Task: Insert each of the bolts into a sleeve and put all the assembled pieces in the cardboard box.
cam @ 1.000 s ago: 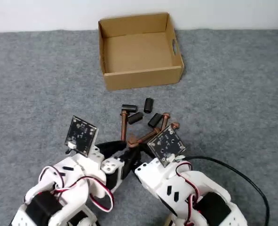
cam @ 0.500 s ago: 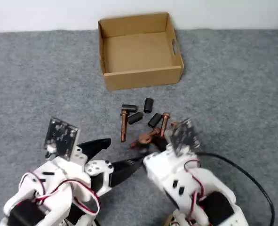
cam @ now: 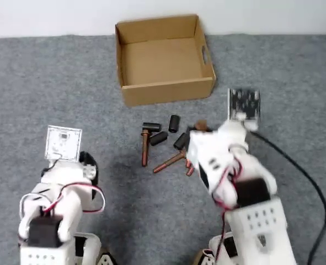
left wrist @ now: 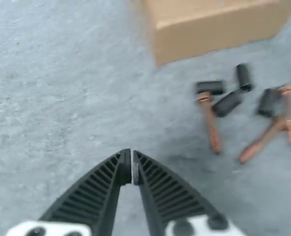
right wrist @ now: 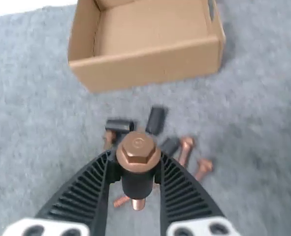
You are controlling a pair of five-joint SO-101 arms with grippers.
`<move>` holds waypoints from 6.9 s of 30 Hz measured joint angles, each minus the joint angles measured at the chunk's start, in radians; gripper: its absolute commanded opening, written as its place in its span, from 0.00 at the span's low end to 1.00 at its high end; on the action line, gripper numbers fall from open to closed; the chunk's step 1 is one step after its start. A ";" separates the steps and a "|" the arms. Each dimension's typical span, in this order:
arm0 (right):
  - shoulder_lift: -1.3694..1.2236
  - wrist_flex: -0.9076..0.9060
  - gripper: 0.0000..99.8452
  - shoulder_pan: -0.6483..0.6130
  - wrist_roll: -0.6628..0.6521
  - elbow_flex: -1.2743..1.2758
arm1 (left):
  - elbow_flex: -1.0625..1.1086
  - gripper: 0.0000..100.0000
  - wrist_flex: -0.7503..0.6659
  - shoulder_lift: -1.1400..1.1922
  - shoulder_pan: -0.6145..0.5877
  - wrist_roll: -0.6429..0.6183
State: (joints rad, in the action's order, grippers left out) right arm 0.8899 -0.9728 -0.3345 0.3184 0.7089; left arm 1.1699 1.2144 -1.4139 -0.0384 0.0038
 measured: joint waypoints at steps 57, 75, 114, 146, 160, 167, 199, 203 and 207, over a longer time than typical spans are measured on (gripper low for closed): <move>-1.616 -0.281 0.02 0.012 -0.187 -1.602 | 0.519 0.01 -0.532 0.008 -0.035 0.074; -1.672 -0.615 0.21 -0.063 -0.150 -1.613 | 0.519 0.01 -0.545 0.008 -0.087 0.075; -1.573 -0.778 0.01 -0.054 -0.034 -1.602 | 0.519 0.01 -0.545 0.008 -0.087 0.075; 0.032 -0.618 0.01 0.364 0.063 -0.080 | 0.503 0.01 -0.493 0.008 -0.034 0.074; 0.634 -0.491 0.01 0.560 -0.098 0.354 | 0.229 0.02 -0.203 0.037 0.149 0.180; 0.776 -0.514 0.01 0.562 -0.110 0.382 | -0.008 0.02 -0.114 0.339 0.275 0.187; 0.792 -0.569 0.01 0.638 -0.110 0.388 | -1.458 0.16 0.255 2.012 0.535 0.290; 0.792 -0.569 0.01 0.638 -0.110 0.388 | -1.534 0.16 0.269 2.087 0.549 0.290; 0.789 -0.569 0.01 0.638 -0.110 0.400 | -1.579 0.16 0.270 2.153 0.549 0.290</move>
State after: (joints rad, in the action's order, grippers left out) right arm 1.6786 -1.5420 0.3038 0.2079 1.1093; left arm -0.4089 1.4845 0.7388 0.5109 0.2938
